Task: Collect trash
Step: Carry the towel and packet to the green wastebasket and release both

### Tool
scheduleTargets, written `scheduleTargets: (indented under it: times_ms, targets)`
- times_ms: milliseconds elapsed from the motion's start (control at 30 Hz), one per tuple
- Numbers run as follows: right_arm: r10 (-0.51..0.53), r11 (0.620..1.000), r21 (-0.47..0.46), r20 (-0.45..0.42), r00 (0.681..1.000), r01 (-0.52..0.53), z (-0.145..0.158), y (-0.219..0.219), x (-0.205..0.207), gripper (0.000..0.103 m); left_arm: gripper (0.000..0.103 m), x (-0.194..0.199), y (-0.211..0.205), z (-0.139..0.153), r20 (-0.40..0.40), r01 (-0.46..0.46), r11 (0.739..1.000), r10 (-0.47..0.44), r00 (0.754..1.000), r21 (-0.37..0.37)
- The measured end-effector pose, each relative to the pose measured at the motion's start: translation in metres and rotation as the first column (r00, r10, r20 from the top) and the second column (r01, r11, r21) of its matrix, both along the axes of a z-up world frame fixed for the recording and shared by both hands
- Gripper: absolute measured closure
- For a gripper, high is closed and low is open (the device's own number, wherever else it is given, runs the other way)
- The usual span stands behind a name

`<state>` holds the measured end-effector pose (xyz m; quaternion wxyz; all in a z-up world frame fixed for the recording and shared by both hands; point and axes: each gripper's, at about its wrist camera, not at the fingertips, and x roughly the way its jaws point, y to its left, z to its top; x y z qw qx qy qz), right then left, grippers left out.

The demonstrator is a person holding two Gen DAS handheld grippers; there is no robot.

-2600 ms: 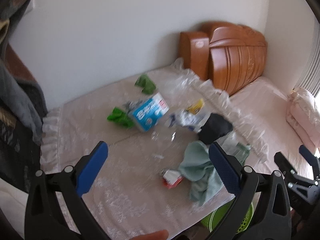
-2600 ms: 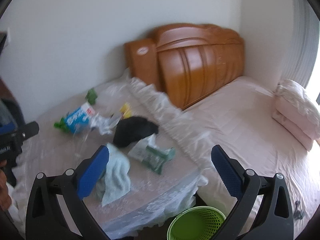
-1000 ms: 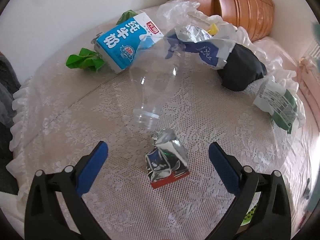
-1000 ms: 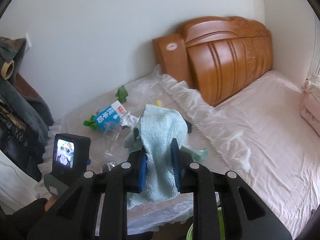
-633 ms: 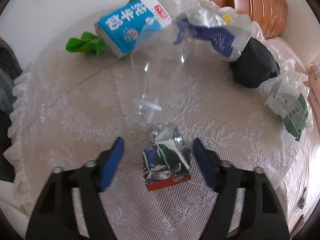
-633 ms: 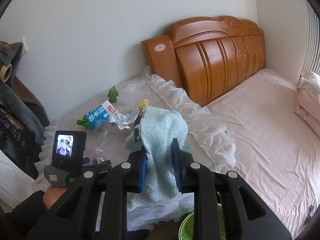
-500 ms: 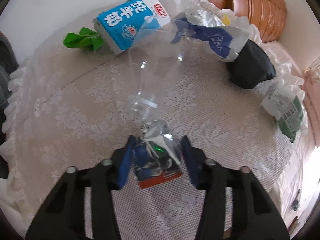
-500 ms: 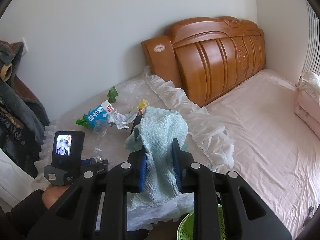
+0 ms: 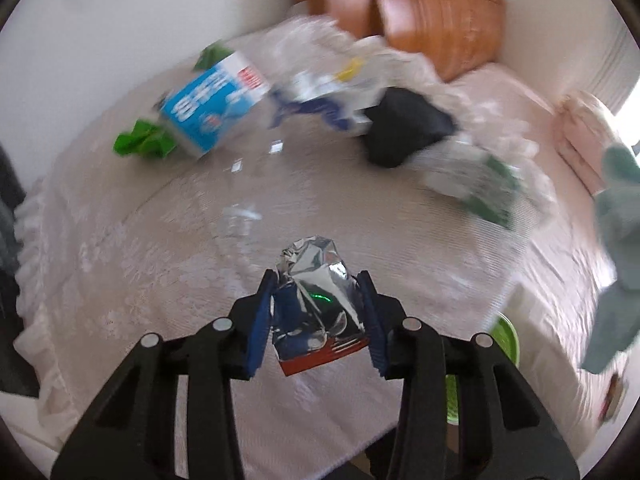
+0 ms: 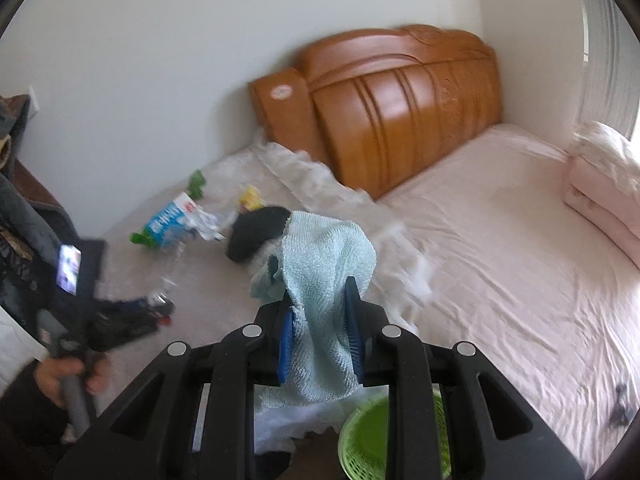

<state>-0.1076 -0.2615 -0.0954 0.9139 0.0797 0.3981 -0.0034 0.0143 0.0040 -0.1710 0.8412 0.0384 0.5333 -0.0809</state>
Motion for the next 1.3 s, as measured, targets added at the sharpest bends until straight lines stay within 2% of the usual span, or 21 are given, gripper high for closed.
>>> scheduleTargets:
  times_ms: [167, 267, 300, 333, 400, 433, 500, 567, 633, 700, 800, 867, 933, 967, 1100, 1200, 1300]
  targets:
    - [-0.1, 0.994, -0.049, -0.136, 0.986, 0.094, -0.046, -0.027, -0.034, 0.078, 0.063, -0.017, -0.039, 0.019, 0.02, 0.13, 0.991, -0.13, 0.991, -0.036]
    - [-0.159, 0.987, -0.063, -0.234, 0.959, 0.148, -0.091, -0.043, -0.046, 0.074, 0.063, -0.026, -0.066, 0.026, 0.035, 0.214, 0.976, -0.213, 0.977, -0.047]
    - [-0.176, 0.984, -0.06, -0.277, 0.945, 0.165, -0.112, -0.049, -0.049, 0.062, 0.063, -0.032, -0.079, 0.028, 0.039, 0.245, 0.968, -0.243, 0.969, -0.049]
    - [-0.187, 0.982, -0.066, -0.308, 0.933, 0.175, -0.126, -0.054, -0.05, 0.043, 0.063, -0.037, -0.088, 0.028, 0.041, 0.272, 0.961, -0.27, 0.962, -0.049]
    - [-0.238, 0.971, -0.104, -0.355, 0.904, 0.215, -0.152, -0.061, -0.057, 0.024, 0.063, -0.047, -0.11, 0.03, 0.045, 0.334, 0.942, -0.332, 0.942, -0.044]
    - [-0.269, 0.963, -0.113, -0.377, 0.886, 0.245, -0.165, -0.068, -0.061, 0.018, 0.063, -0.052, -0.12, 0.029, 0.044, 0.354, 0.934, -0.353, 0.935, -0.041]
    - [-0.303, 0.953, -0.106, -0.398, 0.866, 0.285, -0.173, -0.078, -0.067, 0.014, 0.063, -0.062, -0.144, 0.028, 0.034, 0.402, 0.915, -0.401, 0.916, -0.039]
    - [-0.332, 0.943, -0.104, -0.387, 0.86, 0.316, -0.169, -0.088, -0.073, 0.012, 0.063, -0.07, -0.162, 0.023, 0.023, 0.439, 0.898, -0.438, 0.898, -0.037]
    - [-0.352, 0.936, -0.118, -0.351, 0.868, 0.332, -0.157, -0.101, -0.083, 0.002, 0.062, -0.081, -0.183, 0.017, 0.003, 0.479, 0.876, -0.48, 0.877, -0.045]
    - [-0.375, 0.926, -0.166, -0.317, 0.871, 0.338, -0.143, -0.112, -0.092, 0.002, 0.06, -0.091, -0.206, 0.008, -0.021, 0.514, 0.856, -0.516, 0.857, -0.055]
    - [-0.401, 0.912, -0.216, -0.29, 0.869, 0.349, -0.13, -0.13, -0.103, 0.002, 0.046, -0.106, -0.236, -0.006, -0.045, 0.561, 0.825, -0.564, 0.824, -0.065]
    - [-0.412, 0.907, -0.217, -0.28, 0.867, 0.361, -0.128, -0.146, -0.106, 0.002, 0.02, -0.113, -0.253, -0.013, -0.051, 0.586, 0.808, -0.589, 0.807, -0.057]
    - [-0.426, 0.901, -0.213, -0.275, 0.862, 0.378, -0.123, -0.156, -0.114, 0.002, 0.011, -0.123, -0.268, -0.017, -0.049, 0.619, 0.784, -0.621, 0.782, -0.053]
    - [-0.43, 0.9, -0.211, -0.272, 0.861, 0.382, -0.121, -0.161, -0.116, 0.002, 0.008, -0.124, -0.272, -0.018, -0.051, 0.627, 0.777, -0.629, 0.776, -0.053]
    - [-0.434, 0.898, -0.204, -0.26, 0.862, 0.391, -0.115, -0.173, -0.121, 0.002, 0.008, -0.136, -0.287, -0.018, -0.065, 0.668, 0.74, -0.672, 0.737, -0.076]
    - [-0.426, 0.902, -0.195, -0.251, 0.869, 0.386, -0.112, -0.175, -0.119, 0.002, 0.008, -0.139, -0.288, -0.013, -0.058, 0.672, 0.739, -0.674, 0.736, -0.057]
    - [-0.409, 0.909, -0.187, -0.233, 0.882, 0.372, -0.105, -0.172, -0.113, 0.002, 0.008, -0.138, -0.282, -0.003, -0.029, 0.651, 0.758, -0.652, 0.758, -0.028]
